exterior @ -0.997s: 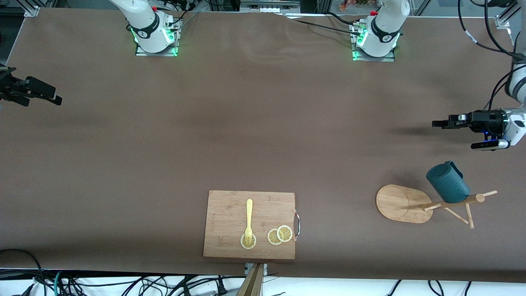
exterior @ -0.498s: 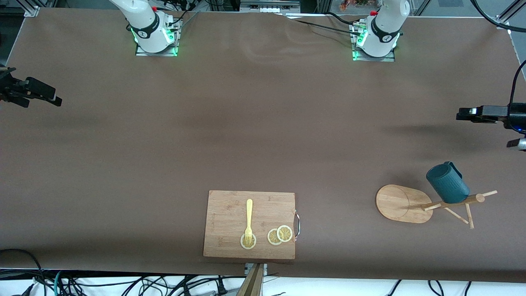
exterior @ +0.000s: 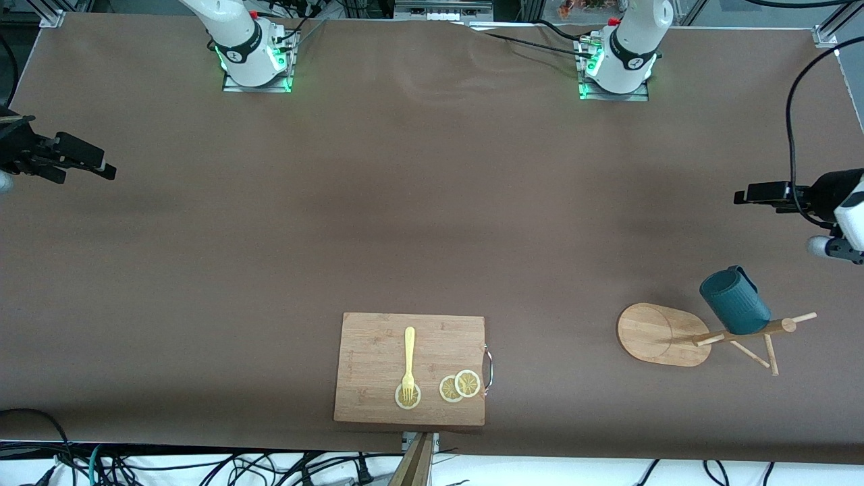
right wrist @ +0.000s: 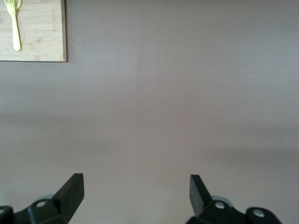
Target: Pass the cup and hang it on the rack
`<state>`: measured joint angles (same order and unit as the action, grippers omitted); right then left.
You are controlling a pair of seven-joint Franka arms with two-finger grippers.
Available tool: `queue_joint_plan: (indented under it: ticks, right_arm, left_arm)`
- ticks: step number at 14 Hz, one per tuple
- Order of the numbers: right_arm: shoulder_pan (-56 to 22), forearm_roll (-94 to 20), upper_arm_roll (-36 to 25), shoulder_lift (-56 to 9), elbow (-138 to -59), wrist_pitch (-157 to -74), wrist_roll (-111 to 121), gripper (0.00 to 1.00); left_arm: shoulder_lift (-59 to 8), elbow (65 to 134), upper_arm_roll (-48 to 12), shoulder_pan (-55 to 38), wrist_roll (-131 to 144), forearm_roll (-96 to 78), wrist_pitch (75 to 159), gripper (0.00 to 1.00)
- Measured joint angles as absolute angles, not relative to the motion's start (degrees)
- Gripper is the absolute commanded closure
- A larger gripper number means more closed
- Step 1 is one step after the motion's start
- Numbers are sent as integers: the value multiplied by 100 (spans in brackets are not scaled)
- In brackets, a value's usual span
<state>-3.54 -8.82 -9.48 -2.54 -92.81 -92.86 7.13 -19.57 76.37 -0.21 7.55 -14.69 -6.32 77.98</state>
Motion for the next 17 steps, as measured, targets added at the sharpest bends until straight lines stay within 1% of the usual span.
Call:
queue_joint_plan:
  ticks: [3,6,9,12,17]
  right_arm:
    - [-361,-866,-948,-253,-9246,-9288,713,0]
    - [-366,-808,-948,-250,-9209,-9288,623,0]
    - [-424,-671,-946,-250,-9209,-9288,411,0]
    - [-665,-270,-935,-251,-9209,-9287,331,0]
    - [-760,-207,-979,-251,-9209,-9275,277,0]
  left_arm:
    - [-1716,7555,-123,684,-1453,-317,8219,0]
    - [-1350,7479,-108,691,-1421,-252,8306,0]
    - [-1067,7483,-130,686,-812,-252,8011,0]
    - [-1043,7518,-375,663,-337,-253,7775,0]
    - [-710,7991,-448,550,-61,-253,7732,0]
